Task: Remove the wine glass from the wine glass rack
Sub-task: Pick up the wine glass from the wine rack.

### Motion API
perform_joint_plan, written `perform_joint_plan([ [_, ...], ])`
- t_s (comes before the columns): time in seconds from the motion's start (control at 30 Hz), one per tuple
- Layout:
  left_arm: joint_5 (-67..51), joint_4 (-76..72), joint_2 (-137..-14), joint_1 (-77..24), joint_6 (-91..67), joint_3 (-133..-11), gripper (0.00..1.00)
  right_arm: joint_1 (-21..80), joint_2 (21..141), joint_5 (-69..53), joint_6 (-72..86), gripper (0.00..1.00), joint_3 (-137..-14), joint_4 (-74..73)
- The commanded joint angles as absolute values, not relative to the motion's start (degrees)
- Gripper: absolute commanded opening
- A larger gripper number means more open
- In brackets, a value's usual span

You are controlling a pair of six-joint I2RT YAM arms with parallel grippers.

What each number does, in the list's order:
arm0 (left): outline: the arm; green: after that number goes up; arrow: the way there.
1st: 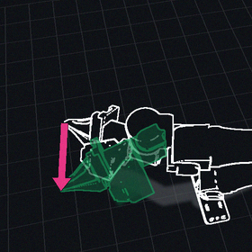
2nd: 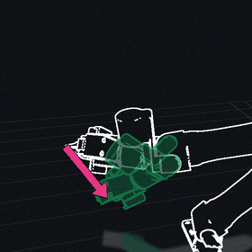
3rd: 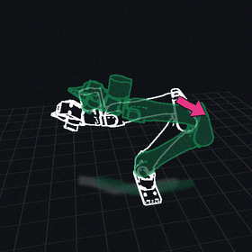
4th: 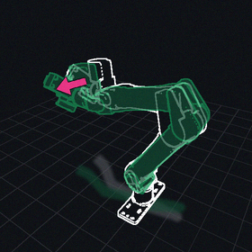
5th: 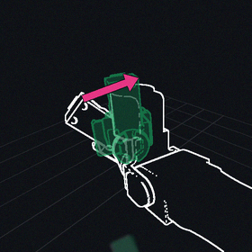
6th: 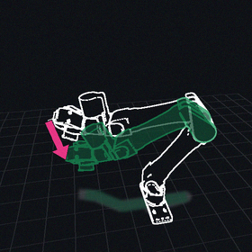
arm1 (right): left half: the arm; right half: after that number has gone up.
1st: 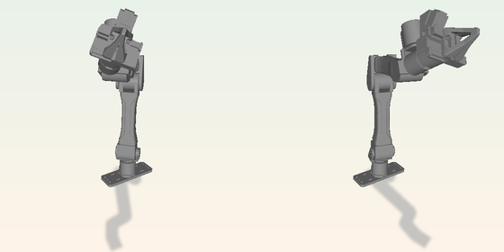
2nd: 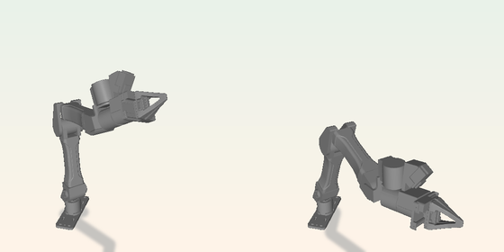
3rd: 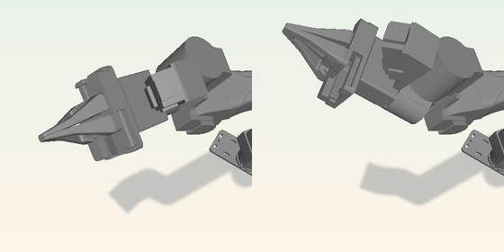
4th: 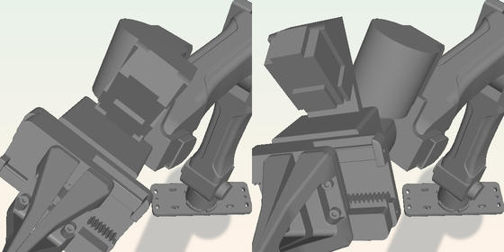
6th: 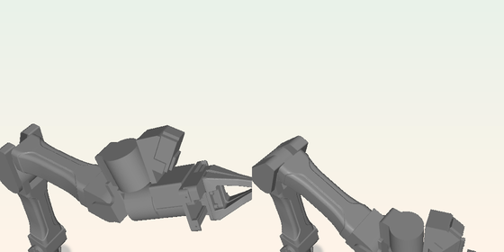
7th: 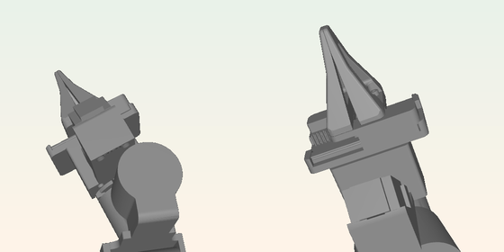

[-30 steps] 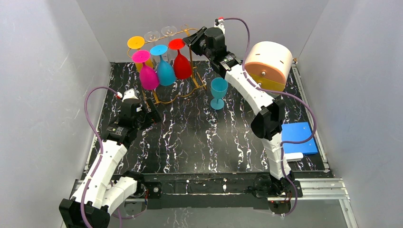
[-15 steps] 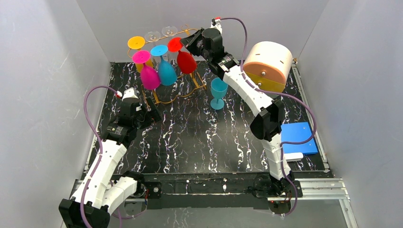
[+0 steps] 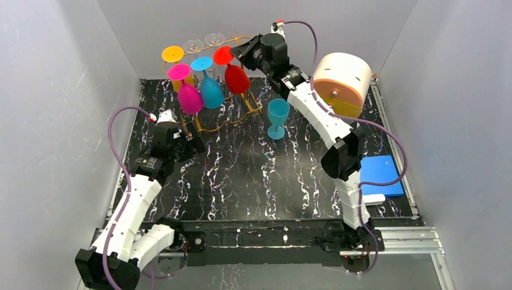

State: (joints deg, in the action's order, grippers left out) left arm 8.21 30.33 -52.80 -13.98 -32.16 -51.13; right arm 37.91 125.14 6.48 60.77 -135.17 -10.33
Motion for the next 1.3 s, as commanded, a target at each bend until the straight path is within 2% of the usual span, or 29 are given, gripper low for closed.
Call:
perform_joint_plan([
  [0.0,7.48,31.9,-52.51,-13.67,-32.12,-53.53,0.98,36.71,119.92,3.83,64.35,0.01,-134.12,-8.03],
  [0.43,7.22,32.61,-51.52,-13.65,-32.1,-54.61,0.98,36.2,113.28,-2.94,65.85,0.01,-125.14,-4.62],
  [0.63,7.11,32.91,-51.47,-13.65,-31.78,-55.1,0.98,36.12,112.79,-4.6,65.46,0.01,-125.08,-5.37],
  [0.87,8.68,33.83,-51.22,-13.66,-28.84,-55.5,0.98,35.62,108.99,-8.52,61.1,0.01,-117.6,-0.56],
  [1.0,5.48,32.86,-49.83,-13.71,-28.58,-55.23,0.98,36.1,108.47,-12.34,56.9,0.01,-119.07,-3.63],
  [1.13,2.71,28.93,-47.04,-13.64,-31.31,-52.3,0.89,36.18,104.54,-14.62,54.15,0.01,-114.58,-3.01],
  [1.27,-1.89,26.08,-45.7,-13.7,-33.14,-49.21,0.89,35.62,101.69,-19.35,53.79,0.01,-110.18,-1.23],
])
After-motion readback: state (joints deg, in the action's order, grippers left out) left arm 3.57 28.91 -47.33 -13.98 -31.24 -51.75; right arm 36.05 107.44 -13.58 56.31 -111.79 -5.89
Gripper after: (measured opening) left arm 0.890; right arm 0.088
